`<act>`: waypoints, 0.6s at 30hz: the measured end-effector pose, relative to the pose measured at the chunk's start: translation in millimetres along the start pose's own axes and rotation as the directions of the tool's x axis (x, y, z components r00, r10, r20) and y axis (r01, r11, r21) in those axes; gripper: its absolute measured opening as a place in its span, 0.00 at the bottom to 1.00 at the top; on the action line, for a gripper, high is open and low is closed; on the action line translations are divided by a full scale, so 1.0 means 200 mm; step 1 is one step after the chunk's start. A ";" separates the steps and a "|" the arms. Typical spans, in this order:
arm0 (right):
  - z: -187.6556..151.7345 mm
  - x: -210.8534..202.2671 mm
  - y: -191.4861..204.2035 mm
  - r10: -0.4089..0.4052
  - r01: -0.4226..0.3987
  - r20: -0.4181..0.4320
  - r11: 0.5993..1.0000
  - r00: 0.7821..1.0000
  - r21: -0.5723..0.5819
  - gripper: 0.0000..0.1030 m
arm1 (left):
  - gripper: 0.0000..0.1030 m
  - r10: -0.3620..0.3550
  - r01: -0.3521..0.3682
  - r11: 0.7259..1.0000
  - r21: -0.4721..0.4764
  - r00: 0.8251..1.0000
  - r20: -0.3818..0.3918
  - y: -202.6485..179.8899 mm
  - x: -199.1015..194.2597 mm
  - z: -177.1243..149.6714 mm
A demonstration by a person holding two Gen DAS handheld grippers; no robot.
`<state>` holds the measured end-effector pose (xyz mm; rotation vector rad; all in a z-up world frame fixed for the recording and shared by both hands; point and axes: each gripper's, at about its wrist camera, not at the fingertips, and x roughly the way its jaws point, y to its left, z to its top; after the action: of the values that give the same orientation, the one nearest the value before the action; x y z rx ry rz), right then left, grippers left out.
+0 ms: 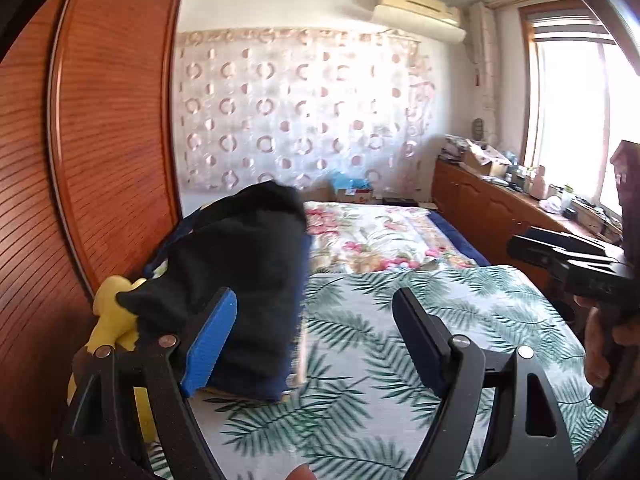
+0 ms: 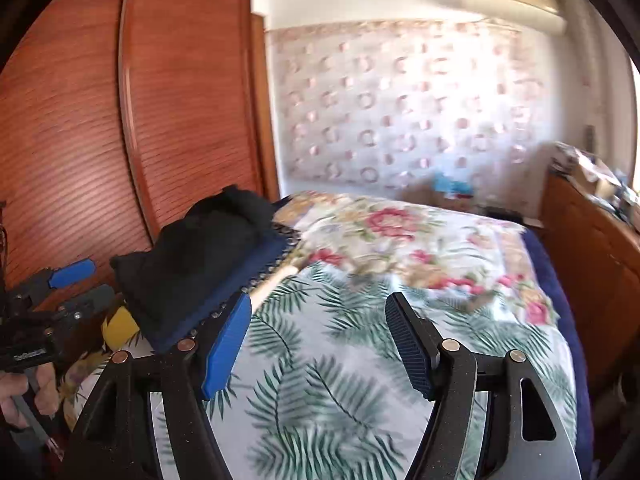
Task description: Fold small clothes
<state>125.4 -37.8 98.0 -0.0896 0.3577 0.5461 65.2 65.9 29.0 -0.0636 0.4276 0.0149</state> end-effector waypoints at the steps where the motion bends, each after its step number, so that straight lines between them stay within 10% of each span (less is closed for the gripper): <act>1: -0.02 -0.08 0.01 -0.004 0.004 0.009 1.000 1.000 0.015 0.69 | 0.79 -0.014 0.013 1.000 0.007 1.000 0.006 -0.02 -0.01 0.00; 18: -0.26 -0.63 0.31 -0.221 0.209 0.128 0.973 0.967 0.100 0.69 | 0.79 -0.077 0.071 0.994 0.079 0.995 0.069 -0.34 -0.19 0.13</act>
<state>-23.5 -56.2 95.6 -0.0065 0.2314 0.3186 43.1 0.6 71.6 -0.0036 0.3534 -0.0718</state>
